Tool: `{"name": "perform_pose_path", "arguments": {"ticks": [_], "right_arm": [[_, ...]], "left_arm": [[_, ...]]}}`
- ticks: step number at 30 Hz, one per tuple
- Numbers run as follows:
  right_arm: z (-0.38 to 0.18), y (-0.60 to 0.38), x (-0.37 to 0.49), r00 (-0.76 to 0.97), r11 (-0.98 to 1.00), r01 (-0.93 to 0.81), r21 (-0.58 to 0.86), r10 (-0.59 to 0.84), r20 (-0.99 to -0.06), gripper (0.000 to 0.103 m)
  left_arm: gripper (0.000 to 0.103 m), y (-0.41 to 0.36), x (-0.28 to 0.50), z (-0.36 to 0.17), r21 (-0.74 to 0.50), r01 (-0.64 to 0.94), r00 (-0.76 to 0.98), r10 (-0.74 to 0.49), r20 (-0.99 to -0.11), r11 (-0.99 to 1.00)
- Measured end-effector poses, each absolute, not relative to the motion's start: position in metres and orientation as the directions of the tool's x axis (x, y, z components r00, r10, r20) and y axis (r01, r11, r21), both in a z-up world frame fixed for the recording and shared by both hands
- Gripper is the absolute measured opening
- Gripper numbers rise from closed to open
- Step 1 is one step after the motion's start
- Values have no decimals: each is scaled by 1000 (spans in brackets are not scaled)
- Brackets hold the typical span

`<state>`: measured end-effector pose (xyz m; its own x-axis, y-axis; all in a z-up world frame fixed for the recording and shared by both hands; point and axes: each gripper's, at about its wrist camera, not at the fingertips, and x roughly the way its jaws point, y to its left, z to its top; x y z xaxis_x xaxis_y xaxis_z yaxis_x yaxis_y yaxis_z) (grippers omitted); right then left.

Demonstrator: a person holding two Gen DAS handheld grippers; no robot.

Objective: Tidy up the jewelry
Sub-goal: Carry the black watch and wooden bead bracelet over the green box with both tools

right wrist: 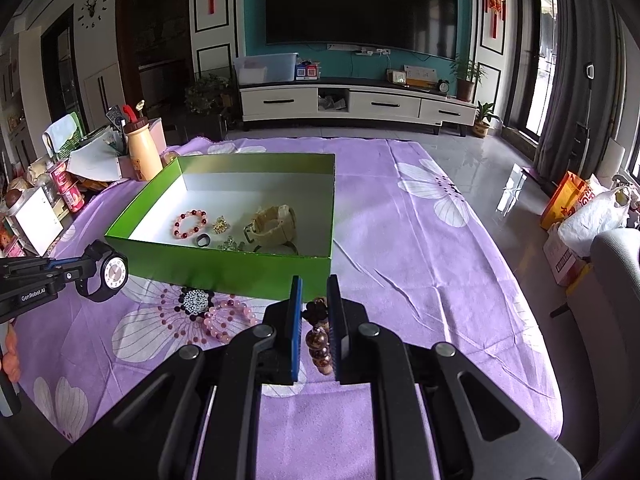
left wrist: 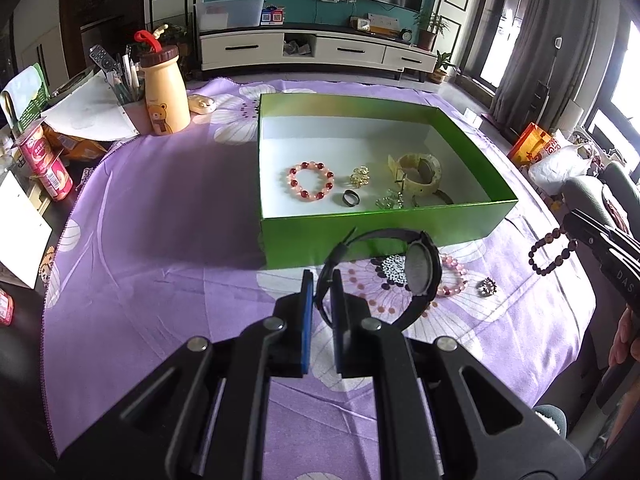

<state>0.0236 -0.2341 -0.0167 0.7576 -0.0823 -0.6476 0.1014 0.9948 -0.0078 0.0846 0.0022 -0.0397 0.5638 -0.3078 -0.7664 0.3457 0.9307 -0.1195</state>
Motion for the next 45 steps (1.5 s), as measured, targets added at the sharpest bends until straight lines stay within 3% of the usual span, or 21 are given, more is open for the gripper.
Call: {"name": "perform_pose_path", "arguments": {"ticks": [30,45], "right_arm": [[-23,-228,28,751,997,81,4,-58,-658,11],[-2,-225,41,773,998,60,13,-38,-633,11]], "left_arm": [[8,6,87,-45,-137,334,553,-312,-772,933],[8,-5,106,-11,-141,350,581,-333,-743,926]]}}
